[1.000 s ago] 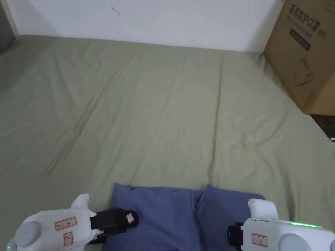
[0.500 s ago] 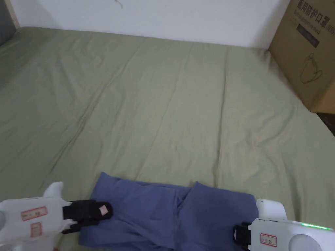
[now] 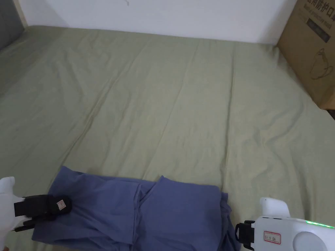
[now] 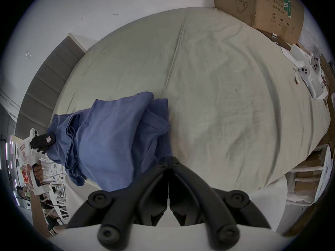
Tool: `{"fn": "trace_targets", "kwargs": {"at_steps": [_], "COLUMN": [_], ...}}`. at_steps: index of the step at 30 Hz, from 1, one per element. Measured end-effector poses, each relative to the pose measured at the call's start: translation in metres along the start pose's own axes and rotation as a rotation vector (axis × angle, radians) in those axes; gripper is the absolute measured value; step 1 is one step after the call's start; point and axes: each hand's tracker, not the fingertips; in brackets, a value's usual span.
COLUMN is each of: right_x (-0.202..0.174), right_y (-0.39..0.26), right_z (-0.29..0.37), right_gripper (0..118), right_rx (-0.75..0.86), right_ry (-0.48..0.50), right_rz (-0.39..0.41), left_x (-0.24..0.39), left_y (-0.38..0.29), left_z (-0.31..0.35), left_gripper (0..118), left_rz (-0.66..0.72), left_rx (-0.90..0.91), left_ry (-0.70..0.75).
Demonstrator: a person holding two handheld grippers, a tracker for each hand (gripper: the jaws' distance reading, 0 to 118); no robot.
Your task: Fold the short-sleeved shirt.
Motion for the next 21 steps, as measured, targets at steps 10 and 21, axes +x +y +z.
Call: {"fn": "trace_targets", "kwargs": {"at_steps": [10,21], "right_x": [0.027,0.06], "right_y": [-0.001,-0.007], "right_z": [0.015,0.031], "right_gripper": [0,0], "right_rx": [0.038,0.081], "right_ry": [-0.005,0.011], "right_rz": [-0.058,-0.132], "left_x": [0.078,0.23], "left_y": [-0.005,-0.046], "left_z": [0.016,-0.067], "left_gripper": [14,14], "left_rz": [-0.13,-0.377], "left_rx": [0.029,-0.121], "left_ry": [0.039,-0.114]}}
